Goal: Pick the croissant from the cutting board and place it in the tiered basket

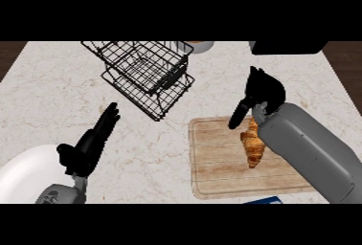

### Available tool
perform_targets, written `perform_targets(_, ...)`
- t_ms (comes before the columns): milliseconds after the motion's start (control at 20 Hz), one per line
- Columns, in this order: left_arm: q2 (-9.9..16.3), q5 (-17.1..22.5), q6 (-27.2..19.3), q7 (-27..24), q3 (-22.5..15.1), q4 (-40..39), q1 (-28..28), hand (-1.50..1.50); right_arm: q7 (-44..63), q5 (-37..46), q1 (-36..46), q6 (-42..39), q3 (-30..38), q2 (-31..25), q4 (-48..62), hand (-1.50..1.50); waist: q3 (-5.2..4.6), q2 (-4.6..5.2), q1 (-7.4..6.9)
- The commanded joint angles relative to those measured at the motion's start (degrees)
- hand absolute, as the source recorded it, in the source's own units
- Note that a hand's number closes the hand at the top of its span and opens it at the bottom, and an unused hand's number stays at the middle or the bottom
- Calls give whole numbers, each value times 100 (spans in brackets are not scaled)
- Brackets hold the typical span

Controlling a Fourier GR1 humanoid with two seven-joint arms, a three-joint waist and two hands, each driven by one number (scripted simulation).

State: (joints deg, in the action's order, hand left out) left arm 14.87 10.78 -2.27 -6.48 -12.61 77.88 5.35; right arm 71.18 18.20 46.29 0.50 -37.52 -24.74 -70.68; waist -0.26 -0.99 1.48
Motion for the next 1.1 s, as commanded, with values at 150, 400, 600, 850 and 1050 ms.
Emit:
perform_targets(150,-66,-89,-10,-86,-70,115,-119,0,1403,136,-338,-123,208,312,226,-150,11,21,-22)
perform_targets(400,-135,-22,7,114,79,-102,215,0,1403,511,-636,55,339,384,-50,-150,17,67,-47)
perform_targets(600,7,-6,84,73,129,120,11,0,1403,673,-1030,-126,453,433,-149,-150,11,30,-22)
perform_targets(850,-36,10,121,254,156,32,171,0,1403,924,-1434,-21,693,499,-311,-150,14,51,-19)
perform_targets(1050,-249,-210,-63,242,8,18,221,0,1328,1180,-1724,165,781,657,-347,-150,22,79,-93)
